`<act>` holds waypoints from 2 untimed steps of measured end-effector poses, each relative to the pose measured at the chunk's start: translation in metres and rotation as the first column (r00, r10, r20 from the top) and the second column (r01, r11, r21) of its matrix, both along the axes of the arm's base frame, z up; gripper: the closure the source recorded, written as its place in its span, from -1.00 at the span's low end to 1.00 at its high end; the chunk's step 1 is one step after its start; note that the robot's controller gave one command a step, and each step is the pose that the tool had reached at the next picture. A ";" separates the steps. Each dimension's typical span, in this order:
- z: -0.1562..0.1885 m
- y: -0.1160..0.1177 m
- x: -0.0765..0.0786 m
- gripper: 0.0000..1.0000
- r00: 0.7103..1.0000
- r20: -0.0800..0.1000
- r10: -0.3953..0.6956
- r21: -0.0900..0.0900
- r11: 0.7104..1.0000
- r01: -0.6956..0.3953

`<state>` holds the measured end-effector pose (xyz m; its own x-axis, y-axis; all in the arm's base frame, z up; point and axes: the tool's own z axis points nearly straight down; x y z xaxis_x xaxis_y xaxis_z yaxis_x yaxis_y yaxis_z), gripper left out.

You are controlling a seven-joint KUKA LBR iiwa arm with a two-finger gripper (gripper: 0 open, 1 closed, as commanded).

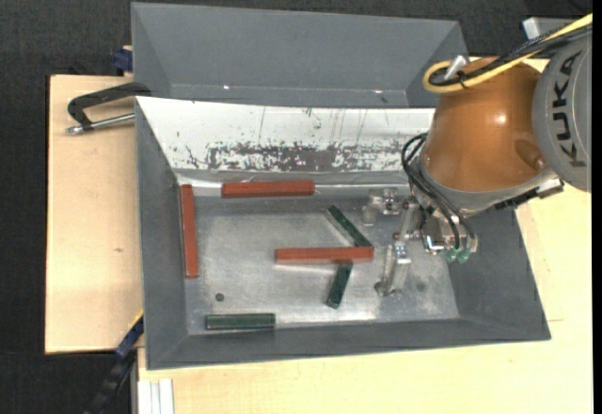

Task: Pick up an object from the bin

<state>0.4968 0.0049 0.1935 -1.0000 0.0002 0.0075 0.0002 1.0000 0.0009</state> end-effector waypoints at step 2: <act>-0.026 -0.001 0.008 -1.00 0.997 0.014 0.074 -0.001 0.997 -0.074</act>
Offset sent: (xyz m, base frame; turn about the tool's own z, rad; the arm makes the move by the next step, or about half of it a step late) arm 0.0195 -0.0055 -0.1199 -0.2812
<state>0.5049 0.0038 0.1678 -0.9972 -0.0743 -0.0067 -0.0743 0.9972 -0.0002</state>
